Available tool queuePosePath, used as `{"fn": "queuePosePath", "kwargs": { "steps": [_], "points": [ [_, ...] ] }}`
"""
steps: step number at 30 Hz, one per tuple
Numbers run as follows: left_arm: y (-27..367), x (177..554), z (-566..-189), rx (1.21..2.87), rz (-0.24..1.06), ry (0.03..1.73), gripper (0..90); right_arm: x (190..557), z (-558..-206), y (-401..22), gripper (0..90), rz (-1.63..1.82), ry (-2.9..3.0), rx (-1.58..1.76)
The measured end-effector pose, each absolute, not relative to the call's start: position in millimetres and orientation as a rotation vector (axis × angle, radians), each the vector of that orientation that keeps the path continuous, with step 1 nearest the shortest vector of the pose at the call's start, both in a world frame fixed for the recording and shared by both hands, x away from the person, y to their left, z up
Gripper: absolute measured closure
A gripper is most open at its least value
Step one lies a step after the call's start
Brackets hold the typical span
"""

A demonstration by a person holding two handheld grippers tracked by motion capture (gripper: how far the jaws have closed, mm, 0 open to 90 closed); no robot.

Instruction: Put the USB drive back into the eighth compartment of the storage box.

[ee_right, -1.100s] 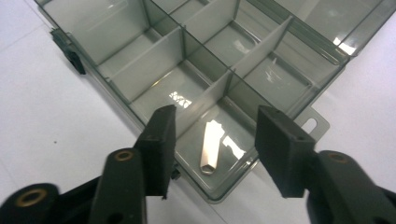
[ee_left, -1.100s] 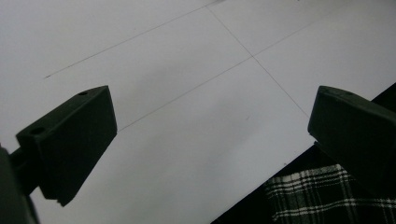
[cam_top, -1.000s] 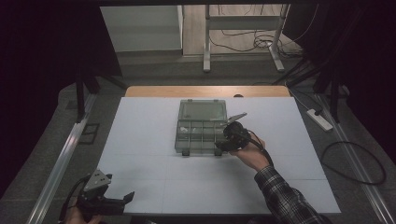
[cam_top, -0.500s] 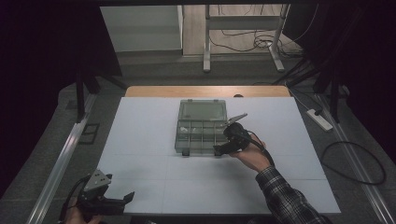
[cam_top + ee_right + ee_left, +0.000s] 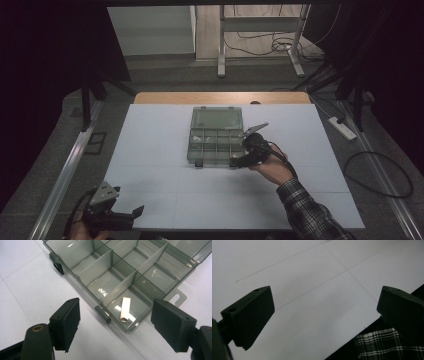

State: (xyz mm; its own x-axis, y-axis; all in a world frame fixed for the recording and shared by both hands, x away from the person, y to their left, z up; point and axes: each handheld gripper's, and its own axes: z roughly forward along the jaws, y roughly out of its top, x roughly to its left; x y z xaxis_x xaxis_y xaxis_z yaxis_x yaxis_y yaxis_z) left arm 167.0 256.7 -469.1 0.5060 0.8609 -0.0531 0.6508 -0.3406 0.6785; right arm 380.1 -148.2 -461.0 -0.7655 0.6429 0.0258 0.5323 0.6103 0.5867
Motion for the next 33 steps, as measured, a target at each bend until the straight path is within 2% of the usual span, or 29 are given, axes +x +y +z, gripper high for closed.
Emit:
{"fn": "queuePosePath", "kwargs": {
  "steps": [33],
  "points": [
    [257, 167, -469, 2.099, 0.414, 1.233, 1.6, 361, -455, -180, 5.2, 0.939, 2.645, 0.978]
  ]
}}
